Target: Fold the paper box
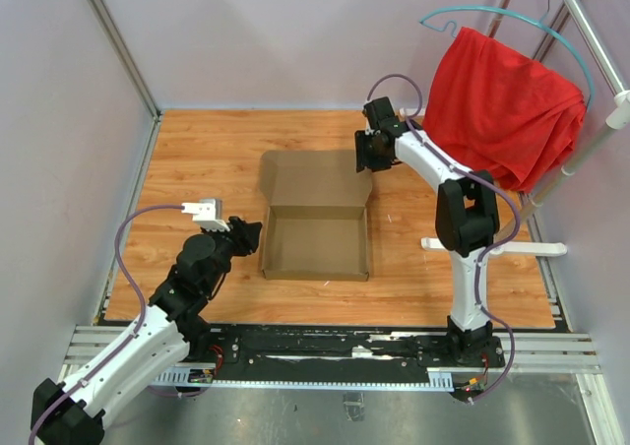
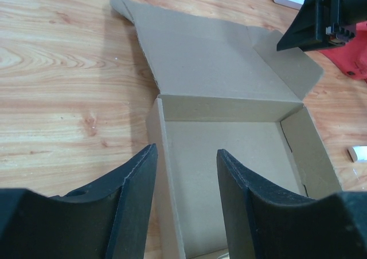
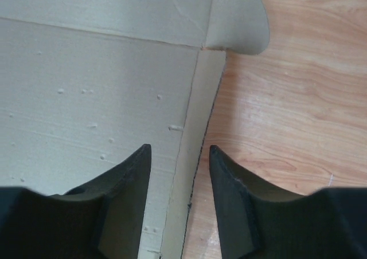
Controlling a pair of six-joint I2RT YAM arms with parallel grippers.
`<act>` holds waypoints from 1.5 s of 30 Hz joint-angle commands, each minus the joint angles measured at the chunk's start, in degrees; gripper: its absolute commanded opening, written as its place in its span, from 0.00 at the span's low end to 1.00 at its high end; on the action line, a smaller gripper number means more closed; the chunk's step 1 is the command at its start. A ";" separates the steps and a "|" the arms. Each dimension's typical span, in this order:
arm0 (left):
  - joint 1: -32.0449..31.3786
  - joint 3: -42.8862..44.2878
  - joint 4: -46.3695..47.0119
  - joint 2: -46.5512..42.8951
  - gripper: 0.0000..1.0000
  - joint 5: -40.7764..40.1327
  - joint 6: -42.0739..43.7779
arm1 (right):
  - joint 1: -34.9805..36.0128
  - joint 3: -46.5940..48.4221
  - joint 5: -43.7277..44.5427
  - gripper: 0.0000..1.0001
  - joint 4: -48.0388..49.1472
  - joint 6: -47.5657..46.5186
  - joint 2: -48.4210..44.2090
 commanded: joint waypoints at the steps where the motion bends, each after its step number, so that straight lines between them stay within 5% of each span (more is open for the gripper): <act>1: -0.31 1.32 0.52 0.16 0.52 -0.67 -0.10 | -0.84 3.90 -2.64 0.39 -1.20 -0.93 3.40; 6: -0.31 1.77 -0.29 0.46 0.52 -1.95 -0.14 | -1.14 7.45 -3.67 0.01 -2.66 -0.84 6.52; 11: -0.31 2.90 -0.94 1.19 0.52 -4.41 -0.25 | -1.06 2.42 -2.10 0.01 1.19 -1.03 1.42; 30: -0.22 13.89 7.83 19.95 0.72 -10.38 2.03 | 1.31 -51.12 5.48 0.01 52.73 2.22 -37.60; 45: 1.90 25.79 4.01 38.71 0.67 -1.84 2.86 | 1.49 -63.16 3.60 0.01 60.79 2.25 -48.60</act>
